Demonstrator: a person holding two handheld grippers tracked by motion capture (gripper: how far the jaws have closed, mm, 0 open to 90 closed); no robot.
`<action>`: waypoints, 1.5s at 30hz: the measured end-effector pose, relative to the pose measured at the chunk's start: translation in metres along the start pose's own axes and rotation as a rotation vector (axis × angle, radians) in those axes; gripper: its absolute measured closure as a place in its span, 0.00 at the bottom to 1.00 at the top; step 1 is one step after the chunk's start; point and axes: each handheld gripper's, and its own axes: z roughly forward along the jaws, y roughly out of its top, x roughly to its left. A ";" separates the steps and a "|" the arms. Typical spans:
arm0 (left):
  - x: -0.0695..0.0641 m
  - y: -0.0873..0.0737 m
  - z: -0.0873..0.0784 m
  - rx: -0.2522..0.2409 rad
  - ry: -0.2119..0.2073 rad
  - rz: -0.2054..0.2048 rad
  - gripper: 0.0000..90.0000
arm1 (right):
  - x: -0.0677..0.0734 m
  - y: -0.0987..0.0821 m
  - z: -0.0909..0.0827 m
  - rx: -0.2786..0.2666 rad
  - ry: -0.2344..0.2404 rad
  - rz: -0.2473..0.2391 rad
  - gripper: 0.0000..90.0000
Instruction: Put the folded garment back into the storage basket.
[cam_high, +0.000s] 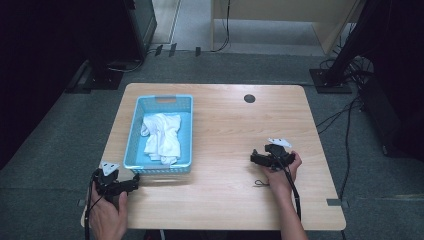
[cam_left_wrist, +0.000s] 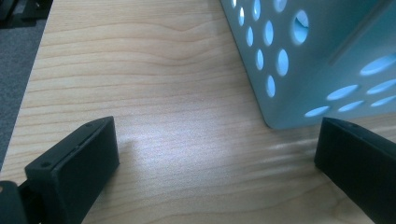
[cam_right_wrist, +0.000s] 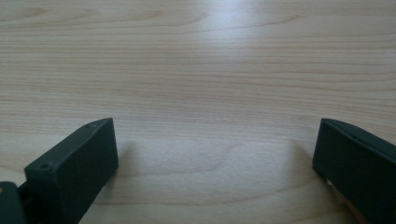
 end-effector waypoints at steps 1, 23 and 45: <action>0.000 0.000 0.000 0.000 0.000 0.000 0.00 | -0.002 0.000 0.000 0.000 -0.003 0.001 0.00; 0.000 0.000 0.000 0.000 0.000 0.000 0.00 | -0.031 -0.007 -0.008 0.000 -0.029 0.029 0.00; 0.000 0.000 0.000 0.000 0.000 0.000 0.00 | -0.058 -0.018 -0.019 -0.002 -0.046 0.041 0.00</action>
